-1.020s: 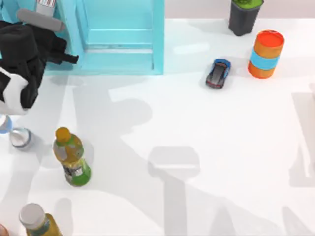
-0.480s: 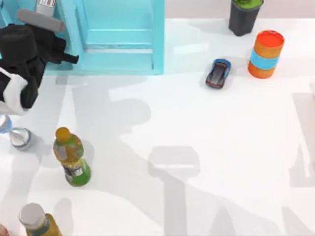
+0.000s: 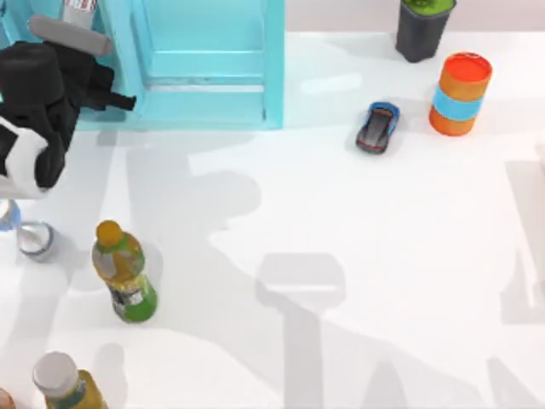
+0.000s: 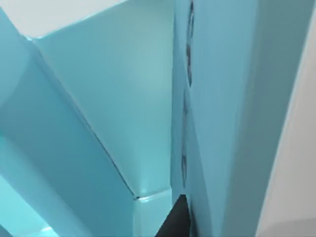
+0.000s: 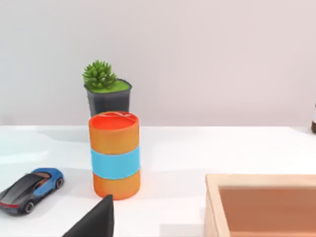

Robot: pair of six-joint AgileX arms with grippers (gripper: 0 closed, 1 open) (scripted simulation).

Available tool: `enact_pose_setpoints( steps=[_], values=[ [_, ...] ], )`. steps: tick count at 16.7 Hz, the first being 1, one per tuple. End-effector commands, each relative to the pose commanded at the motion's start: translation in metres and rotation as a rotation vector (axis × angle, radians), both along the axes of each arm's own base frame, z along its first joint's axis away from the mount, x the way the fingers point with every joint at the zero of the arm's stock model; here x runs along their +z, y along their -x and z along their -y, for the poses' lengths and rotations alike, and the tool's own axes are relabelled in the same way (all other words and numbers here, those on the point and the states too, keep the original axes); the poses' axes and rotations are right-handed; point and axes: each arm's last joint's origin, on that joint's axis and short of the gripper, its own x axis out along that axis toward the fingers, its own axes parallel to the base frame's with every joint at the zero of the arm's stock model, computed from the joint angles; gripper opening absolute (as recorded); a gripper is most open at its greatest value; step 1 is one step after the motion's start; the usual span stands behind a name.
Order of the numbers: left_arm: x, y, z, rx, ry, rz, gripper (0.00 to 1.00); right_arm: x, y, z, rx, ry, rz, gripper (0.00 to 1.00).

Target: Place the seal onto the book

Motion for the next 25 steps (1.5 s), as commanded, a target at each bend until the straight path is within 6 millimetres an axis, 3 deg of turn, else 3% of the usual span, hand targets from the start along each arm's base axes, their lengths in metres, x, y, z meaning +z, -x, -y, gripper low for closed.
enact_pose_setpoints(
  steps=[8, 10, 13, 16, 19, 22, 25],
  values=[
    [0.004, 0.004, -0.004, -0.021, 0.006, 0.000, 0.00, 0.000, 0.000, 0.000, 0.000, 0.000, 0.000, 1.00],
    [0.025, 0.003, -0.003, -0.025, -0.001, 0.010, 0.00, 0.000, 0.000, 0.000, 0.000, 0.000, 0.000, 1.00],
    [0.076, 0.014, -0.003, -0.031, -0.011, 0.010, 0.00, 0.000, 0.000, 0.000, 0.000, 0.000, 0.000, 1.00],
    [0.136, 0.047, -0.003, -0.035, -0.018, 0.004, 0.00, 0.000, 0.000, 0.000, 0.000, 0.000, 0.000, 1.00],
    [0.182, 0.099, -0.004, -0.034, -0.018, -0.007, 0.00, 0.000, 0.000, 0.000, 0.000, 0.000, 0.000, 1.00],
    [0.205, 0.153, -0.007, -0.029, -0.009, -0.005, 0.00, 0.000, 0.000, 0.000, 0.000, 0.000, 0.000, 1.00],
    [0.205, 0.190, -0.008, -0.023, 0.001, -0.002, 0.00, 0.000, 0.000, 0.000, 0.000, 0.000, 0.000, 1.00]
  ],
)
